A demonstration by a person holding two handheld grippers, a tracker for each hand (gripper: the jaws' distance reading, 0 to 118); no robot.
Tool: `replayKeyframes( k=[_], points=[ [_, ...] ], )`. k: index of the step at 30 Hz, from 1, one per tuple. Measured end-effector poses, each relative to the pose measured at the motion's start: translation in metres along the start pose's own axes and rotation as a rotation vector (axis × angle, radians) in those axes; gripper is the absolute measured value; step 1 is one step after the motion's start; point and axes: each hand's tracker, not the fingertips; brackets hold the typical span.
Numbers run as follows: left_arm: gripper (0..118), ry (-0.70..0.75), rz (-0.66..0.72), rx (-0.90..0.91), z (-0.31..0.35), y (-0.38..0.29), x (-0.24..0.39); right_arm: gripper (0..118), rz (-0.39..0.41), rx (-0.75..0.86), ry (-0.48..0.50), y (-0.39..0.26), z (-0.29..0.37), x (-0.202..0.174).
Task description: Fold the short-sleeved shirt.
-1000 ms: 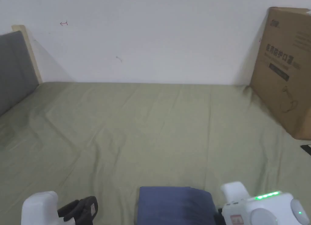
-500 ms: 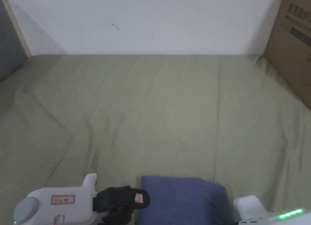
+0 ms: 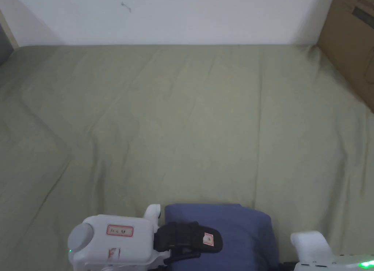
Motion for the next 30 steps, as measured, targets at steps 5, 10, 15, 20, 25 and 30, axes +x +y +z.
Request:
replayKeyframes(
  k=[5,10,15,20,25,30],
  points=[
    [31,0.116,0.055,0.109,0.017,-0.01,-0.001,0,-0.018,0.061,-0.019,-0.007,0.015,-0.01],
    [30,0.212,-0.103,0.116,0.046,-0.012,0.045,0,0.016,0.11,-0.059,-0.012,0.045,-0.032],
    [29,0.417,-0.123,0.166,0.15,-0.003,0.045,0,0.069,0.162,-0.057,-0.016,0.071,-0.059],
    [29,0.729,-0.062,0.243,0.282,0.01,0.01,0,0.078,0.161,-0.023,-0.018,0.077,-0.087],
    [29,1.062,-0.068,0.27,0.361,0.024,-0.015,0,0.115,0.109,-0.008,-0.012,0.063,-0.113],
    [29,1.164,-0.13,0.222,0.378,0.038,-0.03,0,0.135,0.085,-0.011,-0.001,0.051,-0.131]
  ],
)
